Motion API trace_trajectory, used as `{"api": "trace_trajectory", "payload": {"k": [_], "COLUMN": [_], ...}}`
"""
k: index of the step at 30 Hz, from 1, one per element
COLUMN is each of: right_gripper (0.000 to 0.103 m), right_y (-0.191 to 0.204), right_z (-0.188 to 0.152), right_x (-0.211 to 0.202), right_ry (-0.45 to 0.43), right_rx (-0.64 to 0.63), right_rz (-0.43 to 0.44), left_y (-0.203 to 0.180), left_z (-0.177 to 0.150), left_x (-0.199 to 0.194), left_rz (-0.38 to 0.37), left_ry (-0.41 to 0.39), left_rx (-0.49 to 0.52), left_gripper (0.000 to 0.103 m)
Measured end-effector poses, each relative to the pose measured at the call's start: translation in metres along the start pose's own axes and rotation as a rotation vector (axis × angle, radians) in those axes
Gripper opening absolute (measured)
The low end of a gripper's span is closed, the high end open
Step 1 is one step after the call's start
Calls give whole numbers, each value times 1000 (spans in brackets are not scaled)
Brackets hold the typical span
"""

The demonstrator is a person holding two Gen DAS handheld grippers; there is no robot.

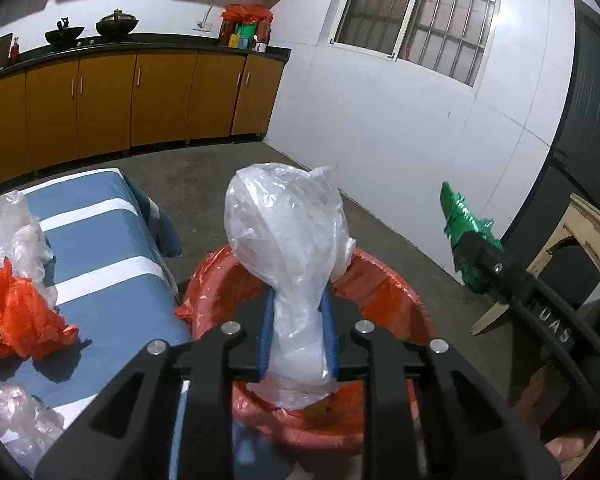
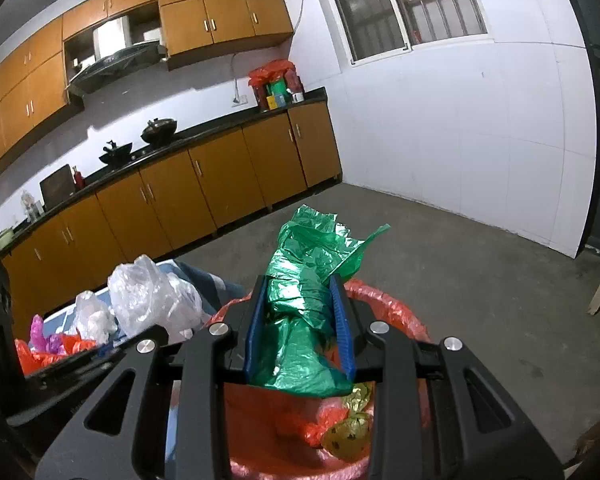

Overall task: Collect trash
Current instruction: 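Carry both bags over the red basket and open both grippers to drop them, then move the right gripper to the table and close it on a clear plastic bag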

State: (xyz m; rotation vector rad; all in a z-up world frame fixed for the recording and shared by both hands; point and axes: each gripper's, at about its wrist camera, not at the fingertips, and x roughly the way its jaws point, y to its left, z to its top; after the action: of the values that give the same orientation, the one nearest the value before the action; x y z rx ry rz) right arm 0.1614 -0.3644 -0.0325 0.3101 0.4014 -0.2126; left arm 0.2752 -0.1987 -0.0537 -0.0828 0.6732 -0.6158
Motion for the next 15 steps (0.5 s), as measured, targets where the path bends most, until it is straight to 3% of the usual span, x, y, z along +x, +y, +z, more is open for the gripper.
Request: {"api": "trace_trajectory", "payload": {"k": [5, 11, 15], "right_gripper": [47, 52, 52], "right_y": [-11, -18, -19], "right_z": [0, -9, -17], "right_x": [8, 1, -6], "right_ry": [14, 26, 40], "right_rx": [46, 50, 20], "right_rz": [14, -12, -41], "left_y": [4, 13, 23], "left_z": [-2, -8, -13], "left_x": [12, 11, -10], "left_rz": [3, 30, 135], "left_ry": [33, 49, 11], "left_rx": [-16, -38, -33], "left_gripper": [40, 49, 63]}}
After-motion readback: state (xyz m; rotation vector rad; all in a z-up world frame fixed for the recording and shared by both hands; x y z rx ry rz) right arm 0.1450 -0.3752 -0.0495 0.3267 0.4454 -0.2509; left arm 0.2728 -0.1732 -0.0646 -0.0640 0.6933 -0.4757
